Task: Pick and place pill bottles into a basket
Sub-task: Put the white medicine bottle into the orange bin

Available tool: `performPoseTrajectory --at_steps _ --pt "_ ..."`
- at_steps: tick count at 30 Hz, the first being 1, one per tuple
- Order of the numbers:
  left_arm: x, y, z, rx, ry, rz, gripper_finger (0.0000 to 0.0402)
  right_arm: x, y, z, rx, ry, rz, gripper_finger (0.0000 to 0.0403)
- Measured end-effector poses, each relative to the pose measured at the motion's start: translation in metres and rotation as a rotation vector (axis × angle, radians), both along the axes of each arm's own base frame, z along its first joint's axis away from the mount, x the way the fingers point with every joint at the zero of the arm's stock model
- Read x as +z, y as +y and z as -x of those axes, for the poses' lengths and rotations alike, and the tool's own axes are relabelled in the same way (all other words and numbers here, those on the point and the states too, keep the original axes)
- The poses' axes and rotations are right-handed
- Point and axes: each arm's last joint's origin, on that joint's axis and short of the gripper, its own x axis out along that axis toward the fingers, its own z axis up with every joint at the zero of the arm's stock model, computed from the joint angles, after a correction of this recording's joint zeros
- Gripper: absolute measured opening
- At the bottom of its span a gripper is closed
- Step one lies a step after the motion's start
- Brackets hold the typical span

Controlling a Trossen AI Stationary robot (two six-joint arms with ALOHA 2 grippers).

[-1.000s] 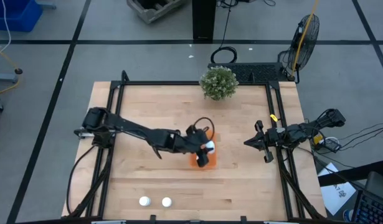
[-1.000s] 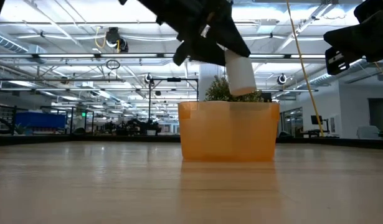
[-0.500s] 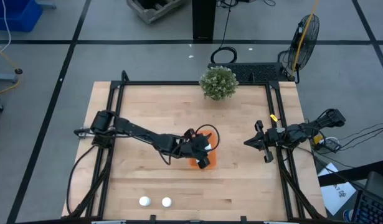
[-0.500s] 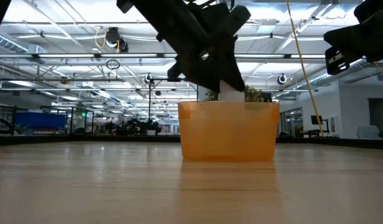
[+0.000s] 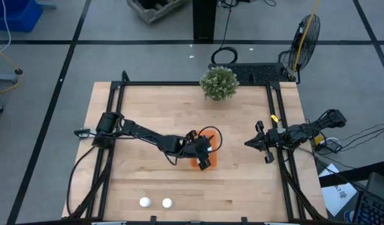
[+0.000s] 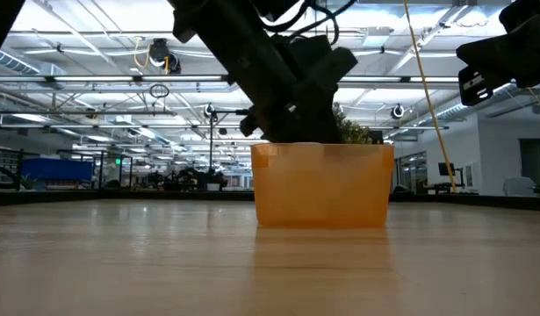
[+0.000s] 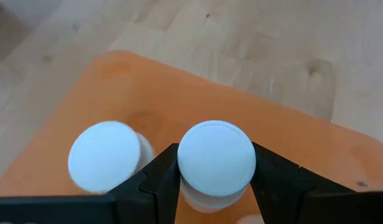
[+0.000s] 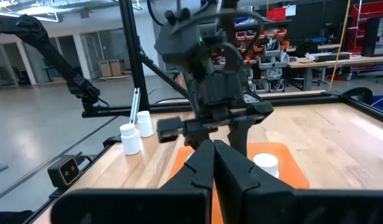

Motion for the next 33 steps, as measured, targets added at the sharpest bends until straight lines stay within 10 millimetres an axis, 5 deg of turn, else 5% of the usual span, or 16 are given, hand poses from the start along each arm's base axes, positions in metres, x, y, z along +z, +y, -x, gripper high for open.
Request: performPoseTrajectory --at_steps 25,33 --pt "-0.0021 0.0018 -0.0045 -0.015 -0.026 -0.008 0.0174 0.0000 0.0000 0.0000 0.000 0.000 0.000 0.0000" --pt "0.0016 0.0000 -0.0083 -0.043 -0.077 0.015 0.0214 0.0000 0.0000 0.0000 0.000 0.000 0.000 0.0000"
